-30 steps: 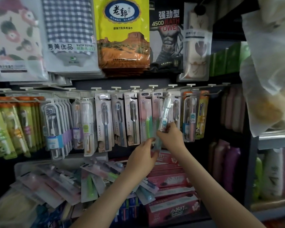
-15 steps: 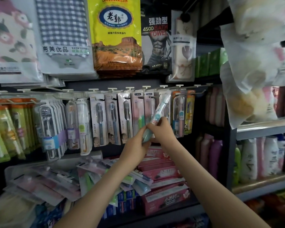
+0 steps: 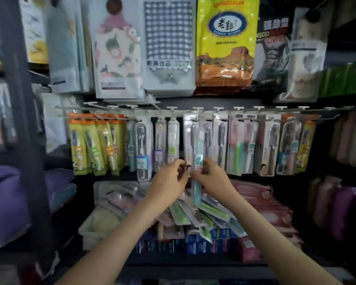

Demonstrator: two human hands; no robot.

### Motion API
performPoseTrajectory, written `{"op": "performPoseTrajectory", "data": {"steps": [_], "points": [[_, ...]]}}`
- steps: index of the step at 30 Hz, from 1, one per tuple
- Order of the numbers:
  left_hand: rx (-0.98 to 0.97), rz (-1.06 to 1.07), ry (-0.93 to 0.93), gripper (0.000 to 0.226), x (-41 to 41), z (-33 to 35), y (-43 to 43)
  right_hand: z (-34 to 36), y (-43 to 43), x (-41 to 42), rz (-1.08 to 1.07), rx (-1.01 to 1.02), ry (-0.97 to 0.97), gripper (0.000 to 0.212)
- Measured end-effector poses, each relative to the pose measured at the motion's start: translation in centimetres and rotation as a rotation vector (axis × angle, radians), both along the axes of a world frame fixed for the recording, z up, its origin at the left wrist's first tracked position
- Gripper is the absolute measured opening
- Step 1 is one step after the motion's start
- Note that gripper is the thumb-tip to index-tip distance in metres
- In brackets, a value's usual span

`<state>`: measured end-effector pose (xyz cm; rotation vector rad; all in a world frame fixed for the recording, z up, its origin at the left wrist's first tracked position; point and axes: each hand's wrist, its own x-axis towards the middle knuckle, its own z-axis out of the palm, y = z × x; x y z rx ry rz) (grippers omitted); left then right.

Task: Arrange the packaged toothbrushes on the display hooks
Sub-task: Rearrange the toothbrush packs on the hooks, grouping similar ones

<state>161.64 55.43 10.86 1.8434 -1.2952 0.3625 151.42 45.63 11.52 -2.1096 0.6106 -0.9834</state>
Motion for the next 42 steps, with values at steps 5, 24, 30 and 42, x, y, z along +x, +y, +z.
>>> {"op": "performPoseTrajectory", "data": {"steps": [5,24,30,42], "points": [[-0.043,0.217,-0.036,0.044,6.7,-0.2,6.4,-0.2,4.2,6.8,0.113,-0.106,0.092,0.029],[-0.08,0.734,-0.588,0.053,22.9,0.9,16.3,1.7,8.5,22.6,-0.068,-0.204,0.084,0.024],[-0.098,0.711,-0.652,0.039,24.3,0.7,16.7,0.8,8.7,24.1,-0.133,-0.183,0.063,0.025],[-0.192,0.776,-0.844,0.02,26.0,-0.1,16.3,-1.8,9.0,25.3,-0.122,-0.192,-0.198,0.014]]}}
